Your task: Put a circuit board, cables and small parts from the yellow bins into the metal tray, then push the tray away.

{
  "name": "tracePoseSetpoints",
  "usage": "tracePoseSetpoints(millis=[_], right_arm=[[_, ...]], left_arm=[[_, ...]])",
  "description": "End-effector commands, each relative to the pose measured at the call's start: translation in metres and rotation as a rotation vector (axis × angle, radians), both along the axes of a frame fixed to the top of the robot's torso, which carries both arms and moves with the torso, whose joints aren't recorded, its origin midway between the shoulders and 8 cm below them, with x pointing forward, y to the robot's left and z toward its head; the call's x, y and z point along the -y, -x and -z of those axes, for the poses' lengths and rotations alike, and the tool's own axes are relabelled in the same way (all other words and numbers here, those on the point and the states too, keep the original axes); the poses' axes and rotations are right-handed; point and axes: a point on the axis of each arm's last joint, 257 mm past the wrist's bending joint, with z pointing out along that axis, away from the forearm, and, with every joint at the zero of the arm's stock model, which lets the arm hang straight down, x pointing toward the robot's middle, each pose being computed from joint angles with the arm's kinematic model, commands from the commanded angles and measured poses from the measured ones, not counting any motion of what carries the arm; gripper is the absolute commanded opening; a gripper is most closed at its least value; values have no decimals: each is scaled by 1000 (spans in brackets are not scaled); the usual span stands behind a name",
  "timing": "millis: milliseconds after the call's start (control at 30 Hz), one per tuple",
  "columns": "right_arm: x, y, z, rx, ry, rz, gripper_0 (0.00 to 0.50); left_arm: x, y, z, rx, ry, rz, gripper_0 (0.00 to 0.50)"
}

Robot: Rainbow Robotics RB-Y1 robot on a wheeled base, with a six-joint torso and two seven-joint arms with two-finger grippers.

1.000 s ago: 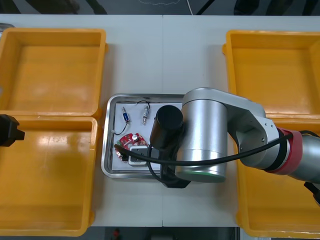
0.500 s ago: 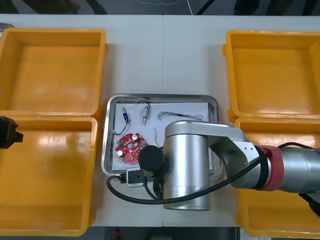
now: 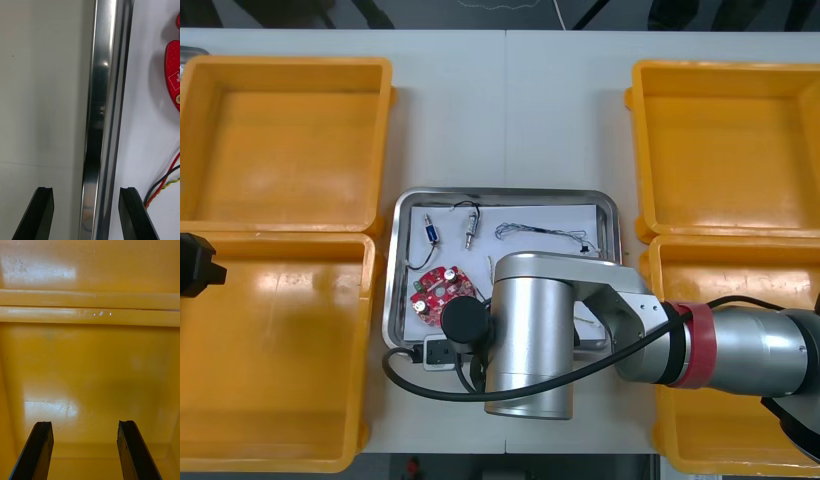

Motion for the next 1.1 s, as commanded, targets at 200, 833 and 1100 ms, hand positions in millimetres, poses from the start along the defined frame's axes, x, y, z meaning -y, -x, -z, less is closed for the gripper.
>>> tracePoseSetpoints(millis=[200, 833, 1100], right_arm=[[-11, 11, 14, 6, -10, -22, 500], [-10, -5, 13, 41, -21, 7, 0], [-6, -29, -4, 90, -41, 40, 0]], left_arm=[[-14, 6, -14, 15, -80, 52, 500], [-14, 6, -14, 15, -80, 52, 500], [-14, 6, -14, 15, -80, 52, 500]])
